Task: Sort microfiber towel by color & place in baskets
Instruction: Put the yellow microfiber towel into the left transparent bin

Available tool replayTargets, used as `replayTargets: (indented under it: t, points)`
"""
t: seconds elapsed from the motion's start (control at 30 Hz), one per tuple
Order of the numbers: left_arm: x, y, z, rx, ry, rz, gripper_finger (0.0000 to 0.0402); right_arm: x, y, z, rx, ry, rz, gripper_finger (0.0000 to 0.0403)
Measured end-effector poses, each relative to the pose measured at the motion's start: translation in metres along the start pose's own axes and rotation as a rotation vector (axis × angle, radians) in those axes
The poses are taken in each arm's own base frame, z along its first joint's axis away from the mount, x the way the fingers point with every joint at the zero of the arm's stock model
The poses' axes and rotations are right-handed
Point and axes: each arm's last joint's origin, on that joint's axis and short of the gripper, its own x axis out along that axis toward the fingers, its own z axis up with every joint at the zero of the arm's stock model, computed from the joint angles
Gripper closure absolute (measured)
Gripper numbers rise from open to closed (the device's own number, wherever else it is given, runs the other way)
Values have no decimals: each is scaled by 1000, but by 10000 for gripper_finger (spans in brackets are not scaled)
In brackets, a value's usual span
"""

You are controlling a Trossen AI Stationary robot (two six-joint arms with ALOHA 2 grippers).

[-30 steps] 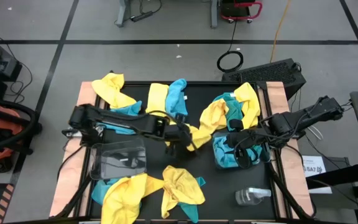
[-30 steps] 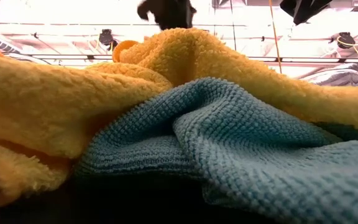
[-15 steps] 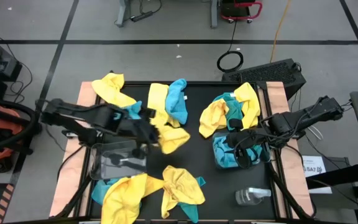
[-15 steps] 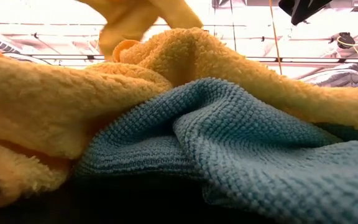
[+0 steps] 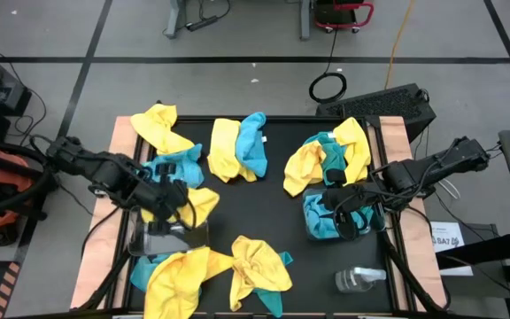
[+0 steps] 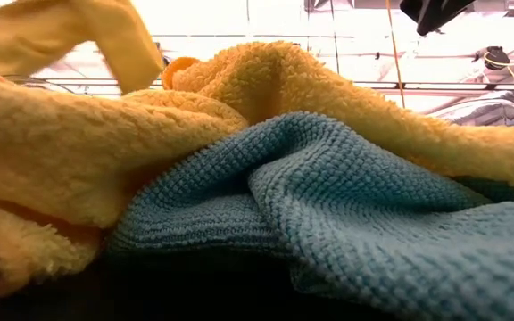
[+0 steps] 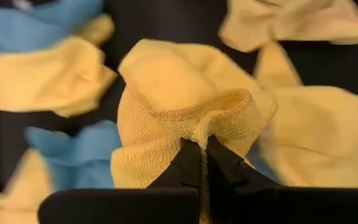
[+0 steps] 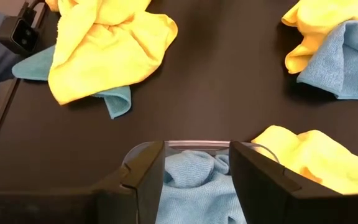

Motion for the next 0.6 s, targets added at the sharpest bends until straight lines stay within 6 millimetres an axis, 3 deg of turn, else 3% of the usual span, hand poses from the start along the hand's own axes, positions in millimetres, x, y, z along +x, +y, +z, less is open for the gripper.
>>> replayTargets:
  t: [0.17,0.3,0.6]
  points:
    - [5,-17,-8,-48,80,-95,396,0,0,0,2,-3,0,232]
    - [19,-26,-16,-84,146,-77,396,0,0,0,2,-3,-1,232]
    - [81,-29,-42,-41,347,52,396,0,0,1,5,-10,1,232]
